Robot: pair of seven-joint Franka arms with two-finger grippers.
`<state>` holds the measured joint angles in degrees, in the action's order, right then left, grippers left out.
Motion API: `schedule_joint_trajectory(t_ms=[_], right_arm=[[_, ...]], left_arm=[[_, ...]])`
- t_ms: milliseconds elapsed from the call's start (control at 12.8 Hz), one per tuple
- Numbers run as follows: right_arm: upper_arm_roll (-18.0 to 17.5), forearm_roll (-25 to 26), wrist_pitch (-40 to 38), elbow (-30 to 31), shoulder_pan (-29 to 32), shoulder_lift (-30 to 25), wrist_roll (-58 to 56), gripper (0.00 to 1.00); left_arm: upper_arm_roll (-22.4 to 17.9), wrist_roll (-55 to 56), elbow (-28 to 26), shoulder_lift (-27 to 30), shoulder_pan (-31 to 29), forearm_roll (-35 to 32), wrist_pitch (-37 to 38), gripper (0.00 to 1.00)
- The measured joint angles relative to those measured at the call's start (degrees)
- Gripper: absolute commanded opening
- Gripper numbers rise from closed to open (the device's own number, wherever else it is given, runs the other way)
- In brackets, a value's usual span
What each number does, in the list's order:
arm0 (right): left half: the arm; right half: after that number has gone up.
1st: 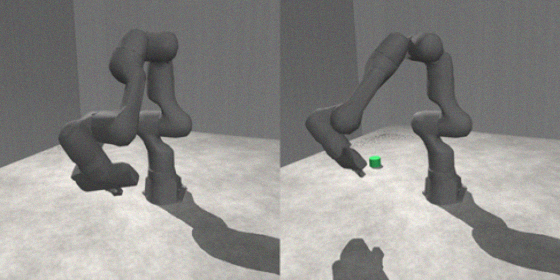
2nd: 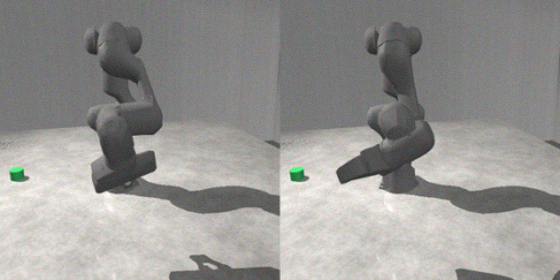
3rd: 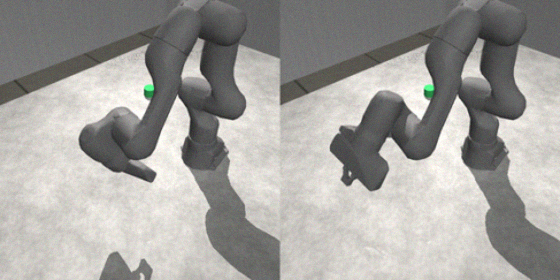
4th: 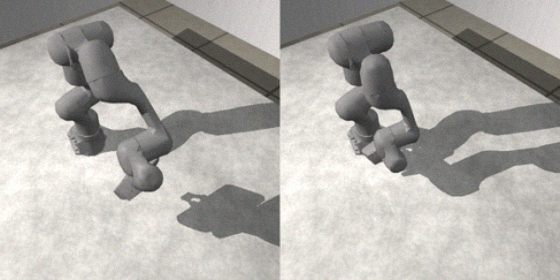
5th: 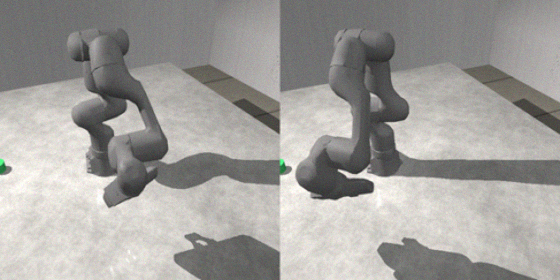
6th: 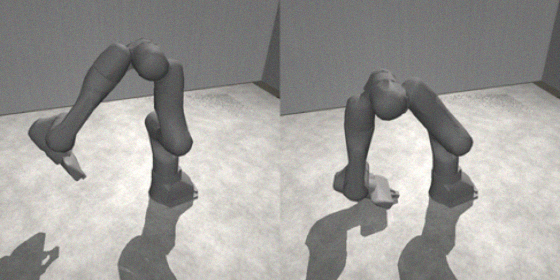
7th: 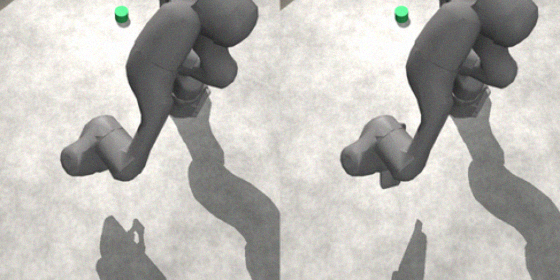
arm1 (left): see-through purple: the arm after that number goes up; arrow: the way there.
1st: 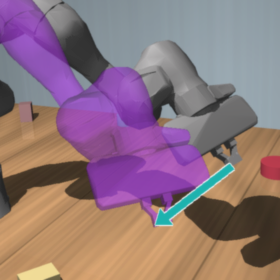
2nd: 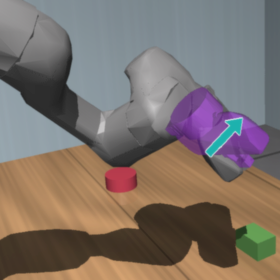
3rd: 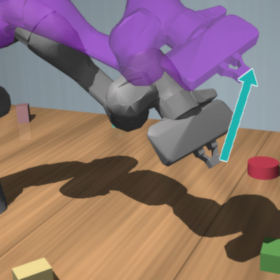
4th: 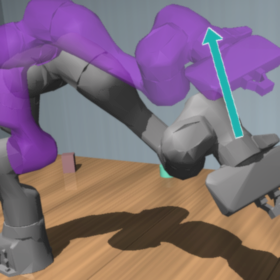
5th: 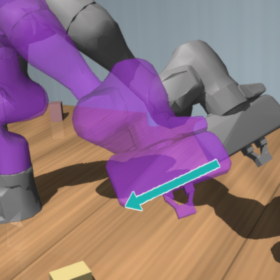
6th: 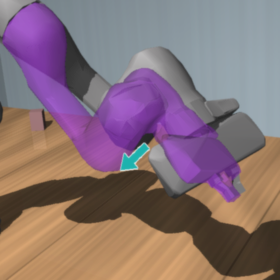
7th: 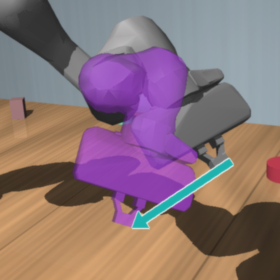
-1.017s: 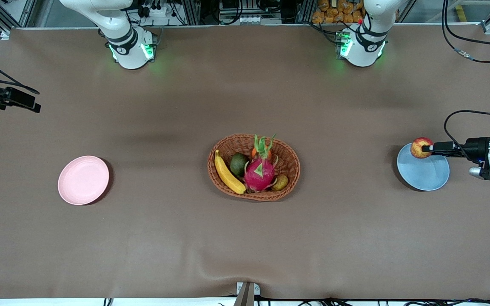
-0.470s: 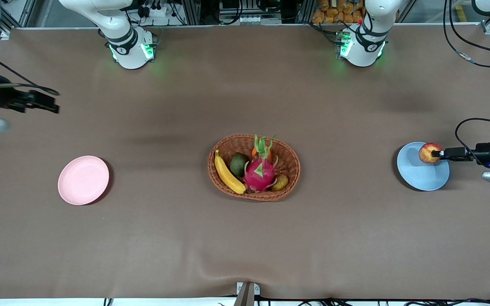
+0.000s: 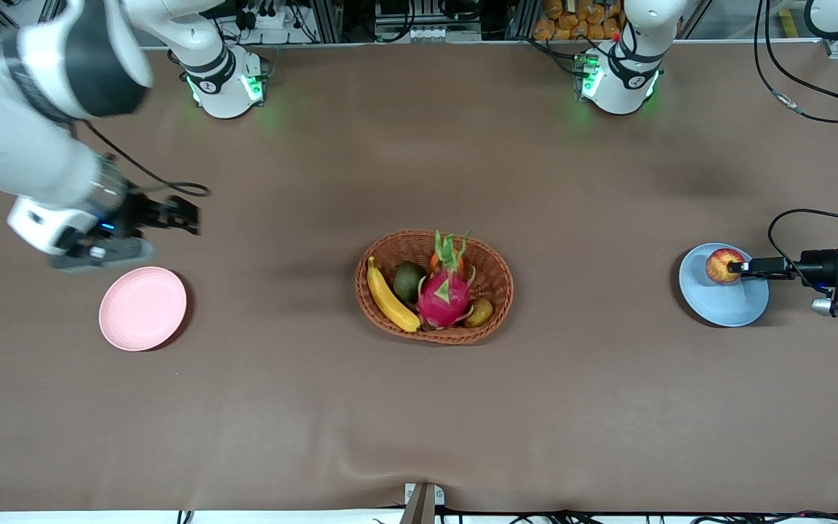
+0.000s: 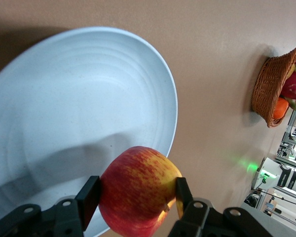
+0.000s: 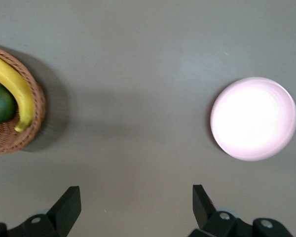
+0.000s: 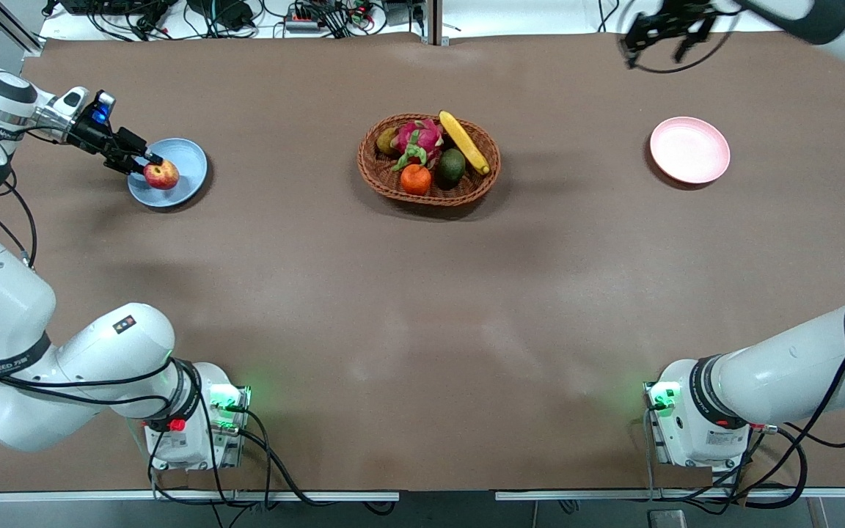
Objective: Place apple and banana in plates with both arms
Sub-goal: 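Lower the apple onto the blue plate while the right gripper reaches the basket, then grasp the yellow banana with the right gripper while the left gripper withdraws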
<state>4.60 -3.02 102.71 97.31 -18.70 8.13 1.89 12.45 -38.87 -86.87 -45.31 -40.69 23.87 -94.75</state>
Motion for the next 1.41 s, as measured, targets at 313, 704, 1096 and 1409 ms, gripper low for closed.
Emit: schedule_joint_trajectory(t_ms=[313,704,1096,1409], right_arm=[[-0.12,0.0,15.88,-0.72,-10.76,10.21,0.69,1.0],[-0.02,0.05,24.71,-9.21,-15.97,23.21,0.7,1.0],[-0.02,0.06,31.36,-15.67,-17.97,29.95,2.46,1.0],[0.03,0.12,40.46,-15.88,-20.83,35.41,12.7,1.0]], left_arm=[[-0.03,0.0,1.01,-0.09,-0.03,0.0,-0.7,0.71],[-0.04,-0.01,1.07,-1.16,-0.03,0.0,-1.73,1.0],[0.06,-0.01,2.76,-0.97,0.03,-0.07,-1.82,1.0],[1.05,0.07,5.93,2.93,0.99,-4.23,-1.78,1.0]])
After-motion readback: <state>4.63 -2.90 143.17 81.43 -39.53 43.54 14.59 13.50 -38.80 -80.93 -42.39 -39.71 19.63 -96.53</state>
